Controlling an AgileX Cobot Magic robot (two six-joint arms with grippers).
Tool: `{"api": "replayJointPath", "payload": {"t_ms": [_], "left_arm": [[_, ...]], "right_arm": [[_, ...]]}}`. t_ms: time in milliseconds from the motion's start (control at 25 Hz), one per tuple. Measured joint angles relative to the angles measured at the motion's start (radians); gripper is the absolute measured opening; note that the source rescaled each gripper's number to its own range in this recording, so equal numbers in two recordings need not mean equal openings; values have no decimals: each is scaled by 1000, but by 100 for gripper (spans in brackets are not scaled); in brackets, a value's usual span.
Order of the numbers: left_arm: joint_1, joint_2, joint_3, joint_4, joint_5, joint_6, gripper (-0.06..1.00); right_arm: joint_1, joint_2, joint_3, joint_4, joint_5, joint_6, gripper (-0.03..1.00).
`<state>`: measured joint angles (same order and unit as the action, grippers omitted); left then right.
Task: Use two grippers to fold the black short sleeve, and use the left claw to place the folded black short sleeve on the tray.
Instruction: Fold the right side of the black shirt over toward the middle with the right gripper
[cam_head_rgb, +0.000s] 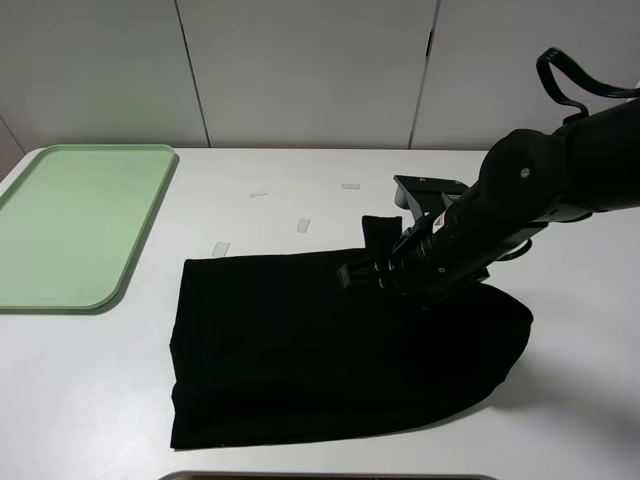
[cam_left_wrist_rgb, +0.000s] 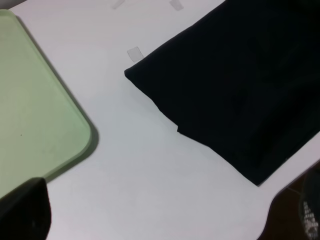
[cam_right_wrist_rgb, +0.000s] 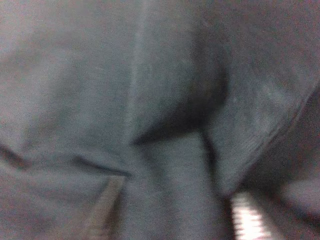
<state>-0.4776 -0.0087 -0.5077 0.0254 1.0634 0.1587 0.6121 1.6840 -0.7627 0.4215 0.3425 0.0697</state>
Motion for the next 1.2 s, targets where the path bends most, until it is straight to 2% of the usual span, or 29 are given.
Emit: {"api": "replayJointPath", "payload": {"t_ms": [40, 120, 240, 360, 520, 720, 840, 960, 1000, 1040, 1080, 1200], "left_arm": [[0, 0, 0, 0, 0, 0, 100], [0, 0, 0, 0, 0, 0, 100], [0, 0, 0, 0, 0, 0, 100], [0, 0, 0, 0, 0, 0, 100], [0, 0, 0, 0, 0, 0, 100], [0, 0, 0, 0, 0, 0, 100], [0, 0, 0, 0, 0, 0, 100], [0, 0, 0, 0, 0, 0, 100], [0, 0, 0, 0, 0, 0, 100], [0, 0, 0, 0, 0, 0, 100], [0, 0, 0, 0, 0, 0, 100], [0, 0, 0, 0, 0, 0, 100]], "right_arm": [[0, 0, 0, 47, -7, -48, 74], [0, 0, 0, 147, -16, -150, 81], [0, 0, 0, 312, -25, -354, 72], [0, 0, 0, 420, -26, -501, 65], [10, 0, 0, 505, -29, -597, 63], [14, 0, 0, 579, -29, -627, 63], [14, -2, 0, 589, -19, -627, 63], [14, -26, 0, 551, -2, -625, 63], [14, -41, 0, 514, 0, -618, 63], [5, -75, 0, 398, 7, -572, 62], [5, -75, 0, 398, 7, -572, 62], [-37, -110, 0, 187, 34, -430, 62]]}}
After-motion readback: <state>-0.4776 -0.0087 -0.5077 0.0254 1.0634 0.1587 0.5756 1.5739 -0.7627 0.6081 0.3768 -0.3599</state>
